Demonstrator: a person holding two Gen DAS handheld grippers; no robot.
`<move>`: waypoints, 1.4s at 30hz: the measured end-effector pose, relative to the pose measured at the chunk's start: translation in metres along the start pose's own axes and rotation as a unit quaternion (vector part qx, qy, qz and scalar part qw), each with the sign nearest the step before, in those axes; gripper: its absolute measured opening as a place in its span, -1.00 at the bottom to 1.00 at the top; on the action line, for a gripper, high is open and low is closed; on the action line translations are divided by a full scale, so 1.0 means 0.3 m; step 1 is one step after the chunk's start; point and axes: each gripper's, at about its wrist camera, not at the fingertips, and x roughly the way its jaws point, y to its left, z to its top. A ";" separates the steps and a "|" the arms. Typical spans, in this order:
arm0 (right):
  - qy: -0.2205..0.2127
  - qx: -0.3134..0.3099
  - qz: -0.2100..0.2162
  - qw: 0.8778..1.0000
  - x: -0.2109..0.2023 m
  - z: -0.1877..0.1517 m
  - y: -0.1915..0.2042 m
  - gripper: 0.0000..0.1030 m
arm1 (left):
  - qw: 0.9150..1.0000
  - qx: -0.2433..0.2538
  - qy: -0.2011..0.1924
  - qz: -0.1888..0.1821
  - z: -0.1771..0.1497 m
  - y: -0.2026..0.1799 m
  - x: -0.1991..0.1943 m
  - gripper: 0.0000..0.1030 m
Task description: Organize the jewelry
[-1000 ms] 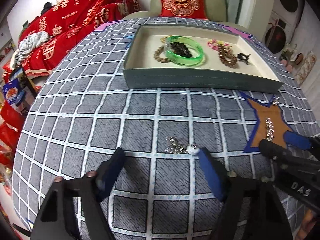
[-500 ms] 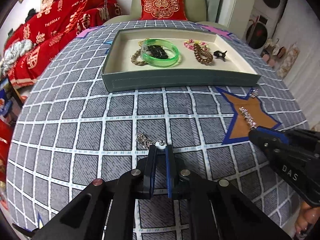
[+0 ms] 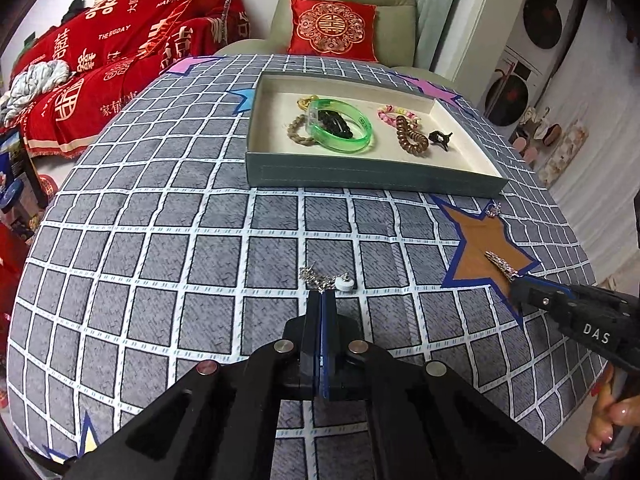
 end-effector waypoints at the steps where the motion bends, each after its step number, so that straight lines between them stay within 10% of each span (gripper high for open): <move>1: 0.000 0.001 0.001 1.000 -0.004 -0.002 -0.003 -0.78 | 1.000 0.000 0.000 0.001 0.002 -0.001 0.000 -0.85; 35: 0.010 0.026 0.019 0.999 0.030 -0.037 -0.039 -0.71 | 0.997 -0.028 0.025 0.070 0.010 -0.003 0.051 -0.83; 39: 0.006 0.025 0.015 1.000 0.023 -0.032 -0.038 -0.17 | 0.997 -0.038 0.024 0.058 0.018 0.004 0.047 -0.83; 42: 0.004 0.026 0.013 1.000 0.022 -0.032 -0.043 -0.11 | 0.997 -0.034 0.021 0.060 0.022 0.000 0.043 -0.83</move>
